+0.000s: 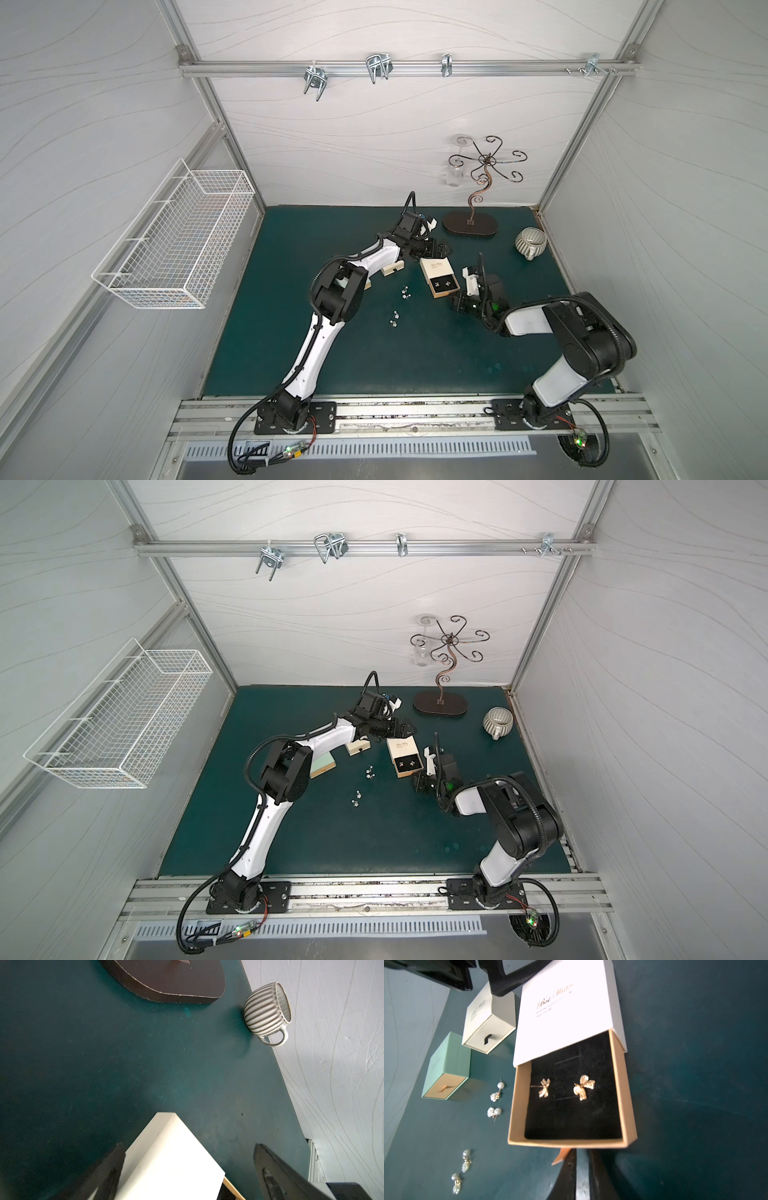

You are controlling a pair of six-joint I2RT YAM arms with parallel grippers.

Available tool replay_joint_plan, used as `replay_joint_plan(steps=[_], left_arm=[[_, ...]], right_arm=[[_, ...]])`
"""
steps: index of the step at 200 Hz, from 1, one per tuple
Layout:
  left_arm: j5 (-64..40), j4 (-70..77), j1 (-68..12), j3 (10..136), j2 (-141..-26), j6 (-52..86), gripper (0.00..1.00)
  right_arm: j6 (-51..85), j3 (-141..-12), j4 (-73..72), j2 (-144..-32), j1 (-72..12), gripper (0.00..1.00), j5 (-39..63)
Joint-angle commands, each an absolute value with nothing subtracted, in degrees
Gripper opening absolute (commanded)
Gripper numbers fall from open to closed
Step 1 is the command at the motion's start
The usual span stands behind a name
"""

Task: Place the earrings into the drawer-style jewelry box
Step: Close the drawer of the jewelry box.

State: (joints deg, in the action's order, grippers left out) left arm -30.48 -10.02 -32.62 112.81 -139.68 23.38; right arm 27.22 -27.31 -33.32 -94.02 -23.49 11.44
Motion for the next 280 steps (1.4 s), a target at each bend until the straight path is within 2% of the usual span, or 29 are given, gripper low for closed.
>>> replay_joint_plan(steps=[1, 280], left_arm=[[-32.0, -10.1, -33.1, 114.9, -140.5, 22.3, 0.99], [-32.4, -11.4, -33.1, 115.1, -138.9, 18.6, 0.99]], right_arm=[[28.3, -28.9, -35.5, -95.9, -23.1, 0.15, 11.9], [29.5, -40.6, -36.1, -108.4, -21.6, 0.15, 15.2]])
